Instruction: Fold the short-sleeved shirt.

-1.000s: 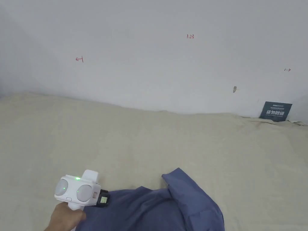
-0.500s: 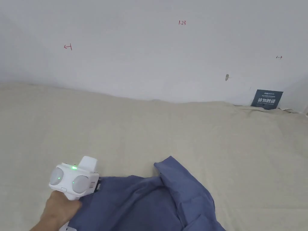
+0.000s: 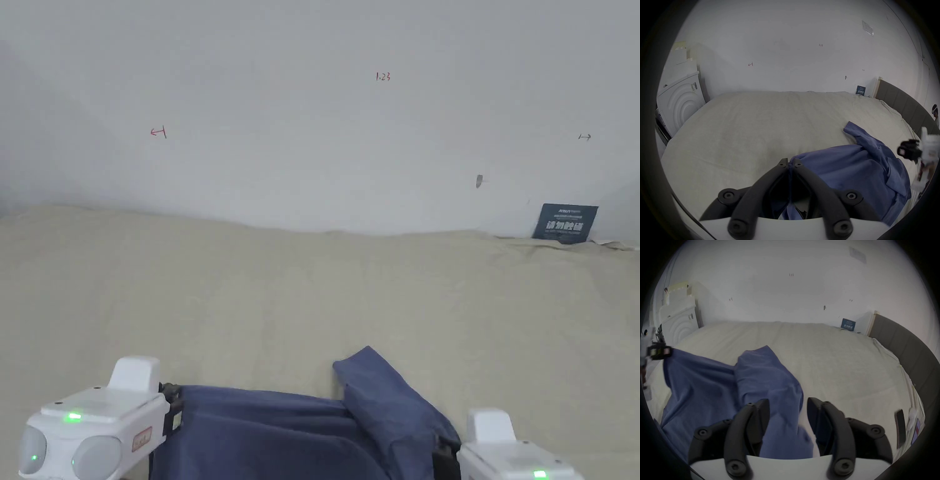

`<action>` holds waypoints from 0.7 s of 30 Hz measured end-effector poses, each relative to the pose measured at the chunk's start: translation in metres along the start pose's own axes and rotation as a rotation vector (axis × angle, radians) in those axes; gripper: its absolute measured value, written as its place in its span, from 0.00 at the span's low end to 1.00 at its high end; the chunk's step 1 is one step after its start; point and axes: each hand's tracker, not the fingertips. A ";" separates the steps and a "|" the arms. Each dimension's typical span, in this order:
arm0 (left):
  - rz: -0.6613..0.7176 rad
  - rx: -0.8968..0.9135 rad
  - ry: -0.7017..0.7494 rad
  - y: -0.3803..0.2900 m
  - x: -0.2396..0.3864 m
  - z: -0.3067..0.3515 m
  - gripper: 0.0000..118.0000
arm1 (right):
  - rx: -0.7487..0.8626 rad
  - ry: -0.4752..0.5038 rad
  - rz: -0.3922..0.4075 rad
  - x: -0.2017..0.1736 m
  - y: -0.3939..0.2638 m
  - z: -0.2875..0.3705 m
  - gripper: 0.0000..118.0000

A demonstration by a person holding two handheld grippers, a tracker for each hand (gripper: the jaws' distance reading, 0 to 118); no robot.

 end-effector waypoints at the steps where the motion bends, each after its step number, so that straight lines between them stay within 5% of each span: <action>1: 0.011 0.004 0.001 -0.002 0.000 0.003 0.00 | -0.018 0.004 0.005 0.002 0.008 -0.013 0.51; 3: 0.013 -0.003 -0.003 -0.005 -0.001 0.002 0.00 | -0.109 0.025 -0.006 0.003 0.021 -0.044 0.59; 8: 0.028 -0.015 0.005 -0.012 -0.003 0.003 0.00 | -0.305 0.042 -0.029 0.003 0.017 -0.101 0.60; 10: 0.039 -0.025 0.001 -0.014 -0.007 0.002 0.00 | -0.245 0.034 -0.033 0.003 0.018 -0.094 0.58; 11: 0.042 -0.026 0.004 -0.016 -0.006 0.001 0.00 | -0.247 0.042 -0.023 0.002 0.022 -0.091 0.38; 12: 0.037 -0.032 0.001 -0.016 -0.007 0.000 0.00 | -0.219 0.081 0.001 0.002 0.024 -0.087 0.01; 17: 0.032 -0.031 0.014 -0.012 -0.014 0.001 0.00 | -0.160 0.032 0.086 0.002 0.030 -0.064 0.03; 21: 0.044 -0.006 0.025 -0.002 -0.023 0.010 0.00 | -0.060 0.001 -0.002 0.025 0.041 -0.036 0.03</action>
